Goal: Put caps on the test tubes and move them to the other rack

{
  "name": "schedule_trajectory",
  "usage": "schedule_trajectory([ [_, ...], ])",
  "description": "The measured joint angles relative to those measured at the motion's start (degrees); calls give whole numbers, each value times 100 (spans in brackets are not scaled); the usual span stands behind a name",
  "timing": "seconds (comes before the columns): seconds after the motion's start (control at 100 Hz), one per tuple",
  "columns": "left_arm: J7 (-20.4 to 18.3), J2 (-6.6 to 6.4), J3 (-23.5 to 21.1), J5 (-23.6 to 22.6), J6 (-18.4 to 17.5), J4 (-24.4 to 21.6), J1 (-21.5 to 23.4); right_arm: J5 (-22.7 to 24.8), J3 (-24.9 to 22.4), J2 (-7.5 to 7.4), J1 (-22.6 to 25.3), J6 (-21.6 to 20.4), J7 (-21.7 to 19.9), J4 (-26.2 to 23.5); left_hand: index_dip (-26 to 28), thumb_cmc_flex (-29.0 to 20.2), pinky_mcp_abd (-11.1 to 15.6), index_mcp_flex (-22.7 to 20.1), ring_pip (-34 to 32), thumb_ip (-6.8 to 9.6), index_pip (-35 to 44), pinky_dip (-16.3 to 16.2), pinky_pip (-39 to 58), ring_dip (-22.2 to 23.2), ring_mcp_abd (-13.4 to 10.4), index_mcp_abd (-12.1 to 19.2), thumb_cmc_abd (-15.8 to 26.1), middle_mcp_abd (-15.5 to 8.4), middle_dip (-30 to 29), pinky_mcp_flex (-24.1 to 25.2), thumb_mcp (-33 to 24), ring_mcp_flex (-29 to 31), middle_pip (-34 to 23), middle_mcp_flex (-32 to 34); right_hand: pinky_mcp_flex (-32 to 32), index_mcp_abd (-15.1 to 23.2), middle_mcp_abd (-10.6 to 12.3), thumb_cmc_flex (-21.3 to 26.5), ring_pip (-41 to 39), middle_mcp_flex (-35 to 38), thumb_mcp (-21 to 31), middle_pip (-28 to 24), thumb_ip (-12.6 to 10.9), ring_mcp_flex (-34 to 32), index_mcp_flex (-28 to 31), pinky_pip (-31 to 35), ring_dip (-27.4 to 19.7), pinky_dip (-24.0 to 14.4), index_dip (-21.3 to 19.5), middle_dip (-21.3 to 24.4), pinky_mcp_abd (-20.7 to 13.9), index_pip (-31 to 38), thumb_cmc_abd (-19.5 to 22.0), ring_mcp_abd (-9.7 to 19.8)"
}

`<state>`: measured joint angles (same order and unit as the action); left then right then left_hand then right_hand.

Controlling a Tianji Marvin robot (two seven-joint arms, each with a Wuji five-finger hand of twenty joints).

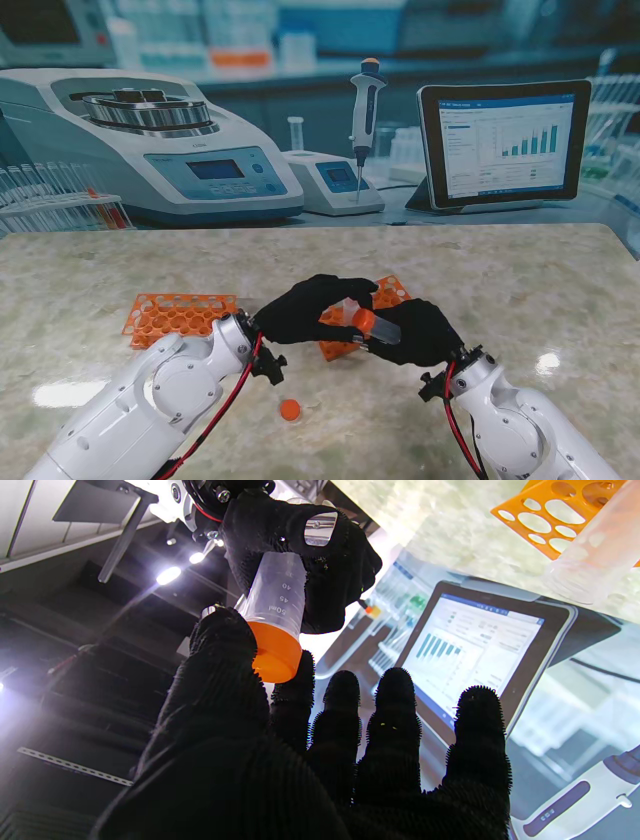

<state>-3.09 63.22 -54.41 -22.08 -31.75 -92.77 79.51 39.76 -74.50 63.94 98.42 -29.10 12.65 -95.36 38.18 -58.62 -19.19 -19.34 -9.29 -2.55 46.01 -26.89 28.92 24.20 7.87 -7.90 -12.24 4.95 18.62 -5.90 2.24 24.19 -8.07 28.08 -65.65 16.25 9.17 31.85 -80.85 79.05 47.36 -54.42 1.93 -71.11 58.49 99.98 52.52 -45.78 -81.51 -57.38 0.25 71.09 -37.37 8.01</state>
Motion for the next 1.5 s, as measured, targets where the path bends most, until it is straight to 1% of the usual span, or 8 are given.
schedule_trajectory([
  [0.11,20,5,12,13,4,0,1,0,-2,0,-1,0,4,2,-116,-108,0,0,-2,-1,5,0,1,8,0,-33,0,0,0,-1,66,1,-38,0,0,0,0,0,0,0,0,0,0,0,0,0,-1,0,-2,0,0,0,0,0],
  [0.27,123,17,22,-85,-22,8,2,-1,-5,-1,-4,0,10,10,-614,-287,0,-36,-11,-5,39,0,5,58,0,-56,1,0,0,-1,136,87,-38,10,0,0,0,0,0,0,0,0,0,0,0,0,-3,0,-8,0,0,0,0,0],
  [0.5,296,51,19,-204,-84,37,21,-1,-11,-2,-3,1,11,20,-1446,-404,0,-801,-83,-10,-1039,0,149,60,0,-86,-52,0,0,-26,127,129,-63,198,0,0,0,0,0,0,0,0,0,0,0,0,-9,0,-10,0,0,5,0,0],
  [0.72,297,56,-13,-230,-93,30,45,-2,-8,-4,-3,4,6,31,-1547,-453,0,-1140,-83,-80,-1782,0,151,61,-1,-31,-151,0,0,-27,-111,241,-63,297,0,-4,0,0,0,0,0,0,0,0,0,0,-10,0,-11,0,0,6,0,0],
  [0.95,289,52,-13,-251,-154,41,41,-4,-6,-4,-4,7,5,33,-1675,-458,0,-1210,-84,-83,-2250,1,151,61,-1,44,-173,0,0,-27,-390,241,-63,308,0,-5,0,0,0,0,0,0,0,0,0,0,-10,0,-12,0,0,7,0,0],
  [1.23,235,36,-25,-285,-196,62,23,-4,-1,-5,0,7,6,36,-1862,-483,0,-1210,-83,-84,-2574,3,152,62,-3,462,-185,-15,-27,7,-460,241,-49,353,0,-5,0,0,0,0,0,0,0,0,0,0,-11,0,-52,0,0,8,0,0],
  [1.37,129,17,-61,-285,-201,55,25,-4,3,-5,2,7,-2,37,-2051,-547,0,-1203,-63,-85,-2817,8,152,62,-5,949,-242,-21,-94,77,-580,241,-29,353,0,-3,0,0,0,0,0,0,0,0,0,0,-11,0,-52,0,0,8,0,0],
  [1.5,43,-8,-102,-278,-198,23,52,-3,13,-5,3,7,-7,37,-2146,-699,0,-1153,-7,-85,-2946,9,152,62,-6,1246,-244,-22,-129,111,-657,181,21,353,0,-3,0,0,0,0,0,0,0,0,0,0,-11,0,-52,0,0,2,0,0],
])
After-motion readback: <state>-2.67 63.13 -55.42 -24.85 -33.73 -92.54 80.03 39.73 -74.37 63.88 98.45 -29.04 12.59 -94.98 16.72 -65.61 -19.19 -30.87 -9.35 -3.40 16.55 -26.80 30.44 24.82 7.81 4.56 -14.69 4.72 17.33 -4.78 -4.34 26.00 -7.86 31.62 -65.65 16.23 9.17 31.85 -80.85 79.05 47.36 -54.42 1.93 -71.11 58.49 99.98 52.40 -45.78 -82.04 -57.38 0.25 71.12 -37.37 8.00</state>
